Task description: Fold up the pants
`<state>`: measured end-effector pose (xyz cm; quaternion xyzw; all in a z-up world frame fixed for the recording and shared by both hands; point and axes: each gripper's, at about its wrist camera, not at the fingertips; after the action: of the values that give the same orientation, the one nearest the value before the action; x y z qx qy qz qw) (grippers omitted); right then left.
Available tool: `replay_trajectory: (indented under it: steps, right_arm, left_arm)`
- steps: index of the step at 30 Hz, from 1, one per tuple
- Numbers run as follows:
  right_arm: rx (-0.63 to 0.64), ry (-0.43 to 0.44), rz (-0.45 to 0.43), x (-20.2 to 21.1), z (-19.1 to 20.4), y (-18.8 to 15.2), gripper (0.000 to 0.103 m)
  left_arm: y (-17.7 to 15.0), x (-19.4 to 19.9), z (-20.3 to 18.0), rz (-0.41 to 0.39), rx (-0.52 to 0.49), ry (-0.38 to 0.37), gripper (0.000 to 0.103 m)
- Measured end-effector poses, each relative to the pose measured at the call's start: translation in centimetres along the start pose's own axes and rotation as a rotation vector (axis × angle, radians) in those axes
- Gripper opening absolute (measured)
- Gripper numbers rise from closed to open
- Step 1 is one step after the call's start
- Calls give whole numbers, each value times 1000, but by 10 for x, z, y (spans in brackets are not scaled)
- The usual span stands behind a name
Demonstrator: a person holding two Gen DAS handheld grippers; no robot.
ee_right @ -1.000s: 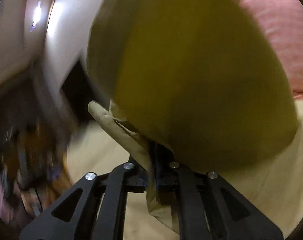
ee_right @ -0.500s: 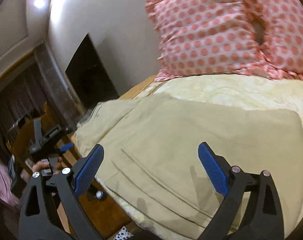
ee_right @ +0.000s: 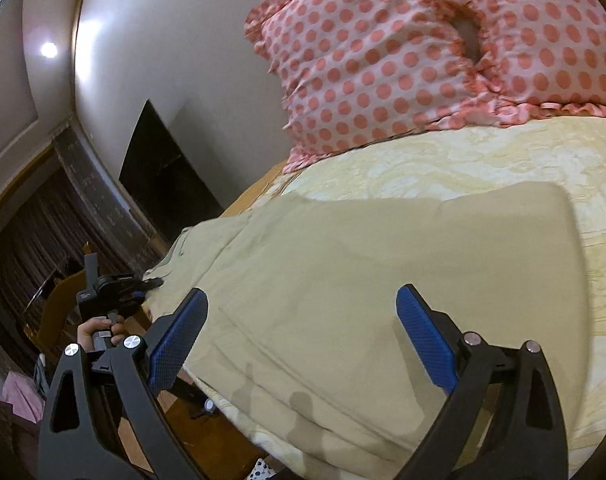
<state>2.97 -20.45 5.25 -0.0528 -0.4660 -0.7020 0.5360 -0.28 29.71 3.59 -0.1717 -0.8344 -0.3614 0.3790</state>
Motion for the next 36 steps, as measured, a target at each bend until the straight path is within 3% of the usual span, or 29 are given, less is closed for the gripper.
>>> replay_trajectory:
  steps: [2, 5, 8, 10, 14, 15, 19, 21, 23, 24, 25, 27, 29, 30, 33, 34, 36]
  right_arm:
    - [-33, -15, -40, 15, -14, 1, 98]
    - [-91, -34, -103, 42, -36, 2, 99]
    - [-158, -51, -163, 70, -56, 3, 99]
    - [-208, -47, -204, 89, -69, 2, 99]
    - [-288, -39, -269, 117, -89, -1, 102]
    - [-306, -28, -277, 120, -93, -3, 102]
    - [-394, 28, -221, 111, -113, -4, 102]
    - [-414, 28, -176, 100, -118, -2, 102]
    - [-428, 14, -118, 84, -124, 1, 102]
    - [-431, 2, -83, 76, -127, 4, 102]
    - [-430, -8, -63, 70, -130, 6, 102]
    - [-410, -50, -17, 58, -130, 12, 100]
    - [-400, -54, 10, 49, -130, 16, 98]
    - [-389, -61, 20, 44, -130, 18, 97]
    - [-344, -175, 55, 27, -128, 24, 82]
    - [-334, -169, 59, 23, -126, 24, 82]
    - [-295, -180, 87, 15, -117, 24, 78]
  left_arm:
    - [0, 14, -29, -50, -96, 41, 7]
    - [-5, 44, -99, -128, -296, 12, 6]
    - [-35, 70, -184, -174, -555, -79, 6]
    - [-76, 84, -240, -189, -764, -161, 6]
    - [-173, 79, -305, -94, -1089, -303, 7]
    - [-205, 68, -314, -51, -1182, -311, 7]
    - [-275, 27, -313, 135, -1363, -290, 10]
    - [-281, 22, -301, 189, -1361, -305, 12]
    - [-264, 36, -289, 173, -1307, -355, 18]
    - [-252, 43, -283, 168, -1267, -383, 25]
    - [-230, 50, -277, 156, -1191, -423, 40]
    - [-194, 54, -264, 98, -1059, -406, 56]
    - [-151, 42, -243, 97, -923, -341, 58]
    - [-129, 31, -230, 135, -837, -324, 60]
    - [-96, -4, -209, 229, -750, -257, 65]
    - [-88, -20, -203, 272, -720, -235, 65]
    - [-78, -42, -191, 362, -665, -265, 64]
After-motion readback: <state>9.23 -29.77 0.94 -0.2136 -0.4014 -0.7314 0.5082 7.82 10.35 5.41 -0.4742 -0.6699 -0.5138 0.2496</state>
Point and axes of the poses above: each gripper's, at about its wrist camera, not at the fingertips, and x roughly against the way its jaws point, z to its left, y to its top, and after that the axes turned 12 degrees about z, right-handed
